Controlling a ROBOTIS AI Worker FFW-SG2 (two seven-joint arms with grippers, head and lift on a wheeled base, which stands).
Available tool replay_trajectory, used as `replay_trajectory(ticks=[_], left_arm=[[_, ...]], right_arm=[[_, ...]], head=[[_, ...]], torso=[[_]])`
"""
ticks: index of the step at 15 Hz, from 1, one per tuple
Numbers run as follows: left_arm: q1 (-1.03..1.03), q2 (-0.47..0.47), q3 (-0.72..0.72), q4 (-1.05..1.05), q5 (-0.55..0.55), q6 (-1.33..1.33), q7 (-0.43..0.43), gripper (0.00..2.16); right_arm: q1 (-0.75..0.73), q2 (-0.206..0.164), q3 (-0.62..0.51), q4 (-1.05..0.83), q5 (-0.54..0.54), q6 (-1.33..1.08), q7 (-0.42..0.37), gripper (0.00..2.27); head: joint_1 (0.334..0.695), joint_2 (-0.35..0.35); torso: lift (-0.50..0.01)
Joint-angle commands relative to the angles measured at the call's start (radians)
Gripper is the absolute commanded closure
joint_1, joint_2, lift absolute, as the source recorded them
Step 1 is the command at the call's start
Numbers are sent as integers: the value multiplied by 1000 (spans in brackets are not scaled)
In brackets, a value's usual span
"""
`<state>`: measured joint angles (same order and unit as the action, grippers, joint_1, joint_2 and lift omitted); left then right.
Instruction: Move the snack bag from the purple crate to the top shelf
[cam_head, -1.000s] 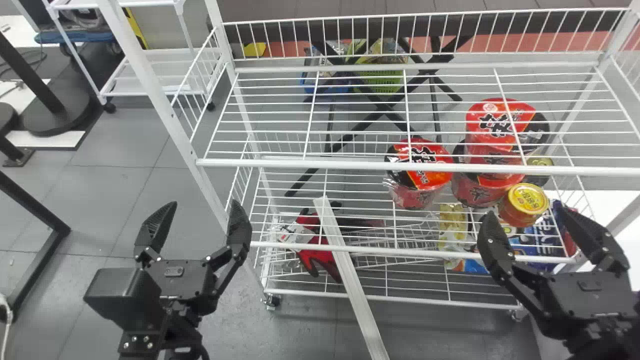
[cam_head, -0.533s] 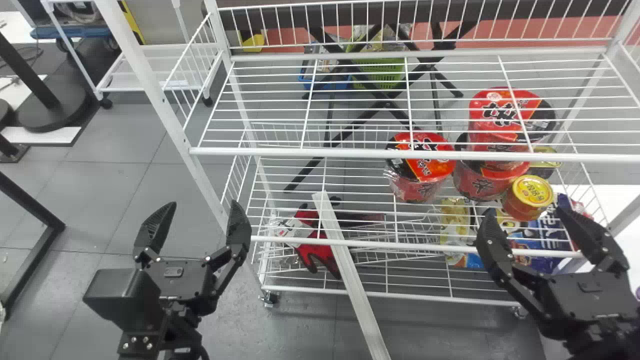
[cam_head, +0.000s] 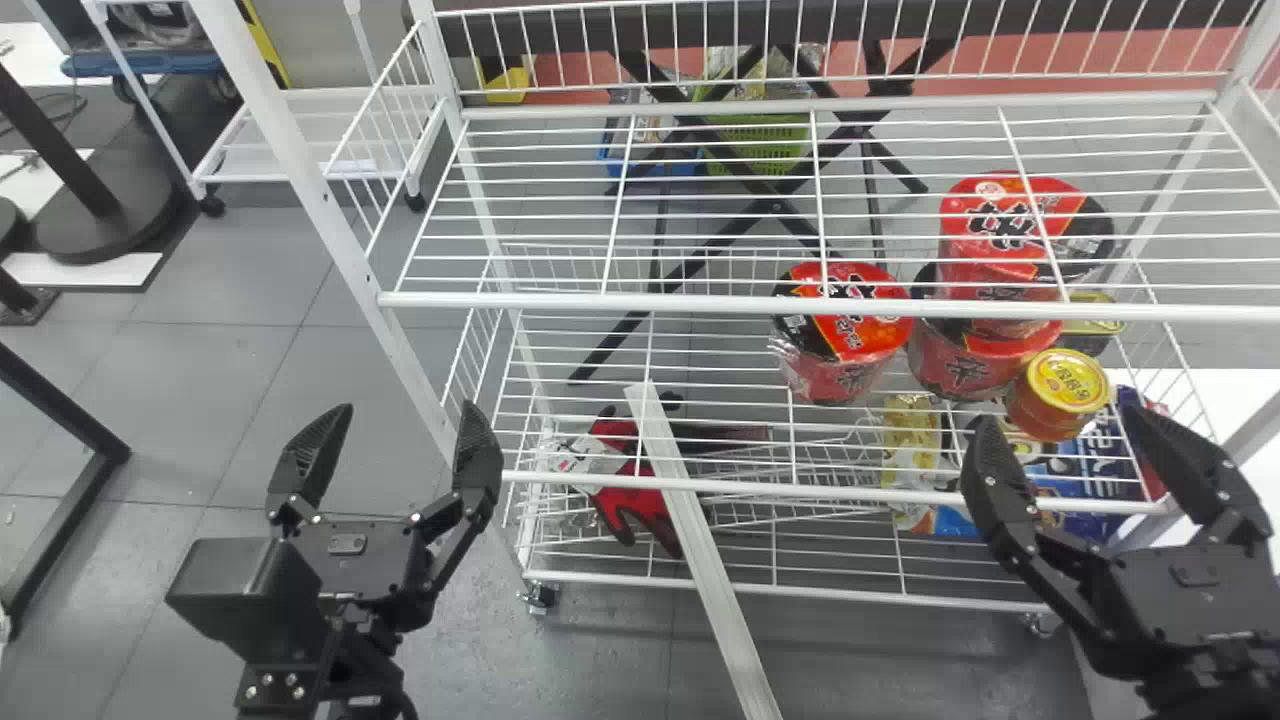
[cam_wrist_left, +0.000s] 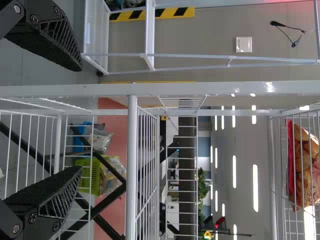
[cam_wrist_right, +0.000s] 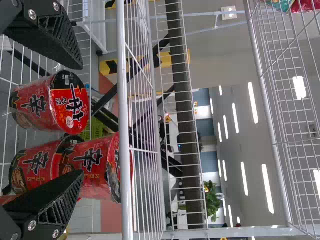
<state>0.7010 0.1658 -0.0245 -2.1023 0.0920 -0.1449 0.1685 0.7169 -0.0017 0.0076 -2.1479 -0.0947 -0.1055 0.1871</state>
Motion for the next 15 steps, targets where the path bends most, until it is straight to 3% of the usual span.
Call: replay_trajectory(ticks=[1, 7, 11, 15], left_arm=[[0, 3, 0, -1, 0, 0, 0, 124], [-2, 1, -2, 4, 2, 0, 0, 124], [-11, 3, -8, 8, 6, 0, 0, 124], [-35, 12, -25, 34, 17, 0, -1, 124]], right_arm=[[9, 0, -2, -12, 0, 28, 0, 66], [90, -14, -92, -165, -71, 264, 15, 83], [157, -8, -245, -270, -215, 458, 117, 83], [170, 3, -514, -331, -424, 768, 308, 83]], head=[[695, 107], [695, 90], [695, 62], [695, -7]], torso=[[-451], [-451], [-451], [-451]])
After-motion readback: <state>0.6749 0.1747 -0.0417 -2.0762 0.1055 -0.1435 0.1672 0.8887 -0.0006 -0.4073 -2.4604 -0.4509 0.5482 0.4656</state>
